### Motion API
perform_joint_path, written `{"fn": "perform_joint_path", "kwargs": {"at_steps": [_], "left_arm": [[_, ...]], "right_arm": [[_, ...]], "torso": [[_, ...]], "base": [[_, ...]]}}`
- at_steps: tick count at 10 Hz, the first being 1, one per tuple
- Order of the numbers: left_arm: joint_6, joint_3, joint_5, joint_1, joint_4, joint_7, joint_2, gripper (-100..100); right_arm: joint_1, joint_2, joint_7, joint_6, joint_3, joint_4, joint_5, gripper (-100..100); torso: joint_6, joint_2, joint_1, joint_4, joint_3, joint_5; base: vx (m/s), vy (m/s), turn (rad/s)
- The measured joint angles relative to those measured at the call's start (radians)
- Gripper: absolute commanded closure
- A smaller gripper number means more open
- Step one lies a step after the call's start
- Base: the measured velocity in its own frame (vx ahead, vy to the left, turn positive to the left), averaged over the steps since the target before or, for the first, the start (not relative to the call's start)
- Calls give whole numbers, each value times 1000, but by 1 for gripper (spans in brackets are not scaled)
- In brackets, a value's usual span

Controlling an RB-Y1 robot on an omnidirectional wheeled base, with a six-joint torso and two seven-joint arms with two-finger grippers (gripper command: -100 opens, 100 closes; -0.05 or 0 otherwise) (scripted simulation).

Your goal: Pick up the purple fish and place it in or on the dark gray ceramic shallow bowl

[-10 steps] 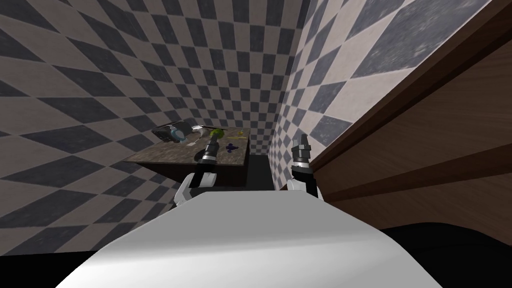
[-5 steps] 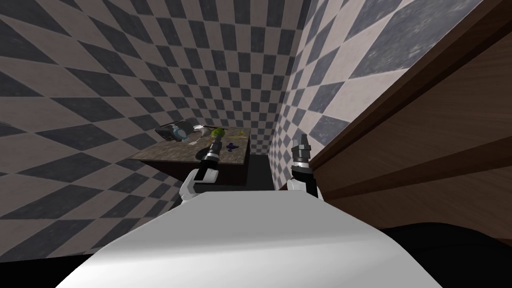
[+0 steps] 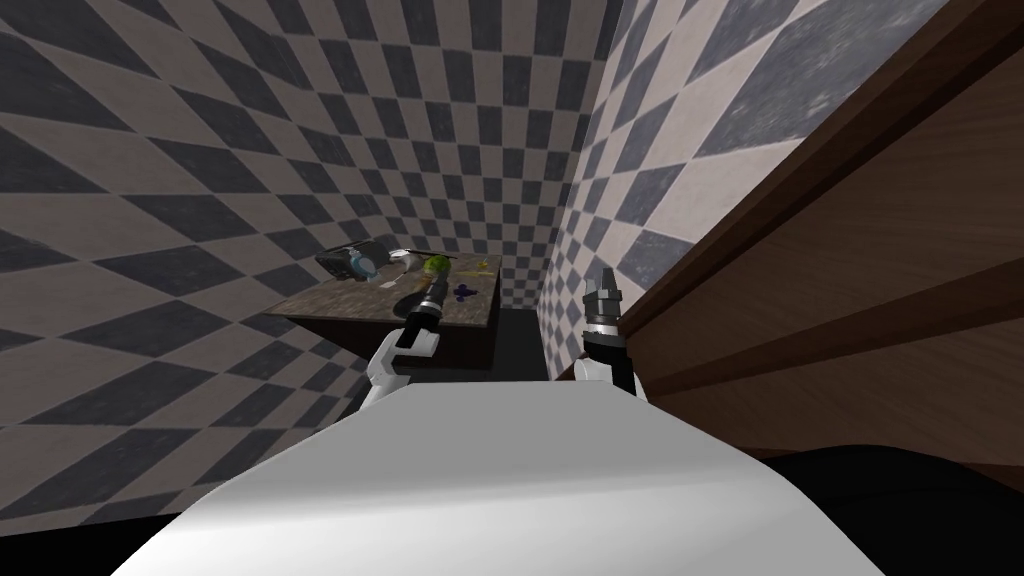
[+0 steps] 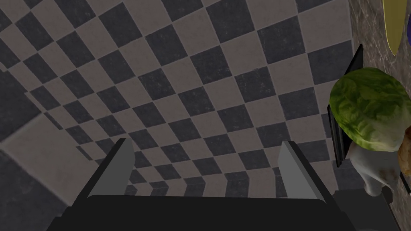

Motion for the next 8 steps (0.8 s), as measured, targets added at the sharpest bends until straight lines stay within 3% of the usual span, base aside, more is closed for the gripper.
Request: {"fn": "perform_joint_path", "kwargs": {"at_steps": [8], "left_arm": [[193,-19,34,-163,163,6,60,-100]], "right_arm": [[0,0,0,0,0,0,0,0]], "torso": [[0,0,0,0,0,0]], "base": [[-24,-19,6]]}}
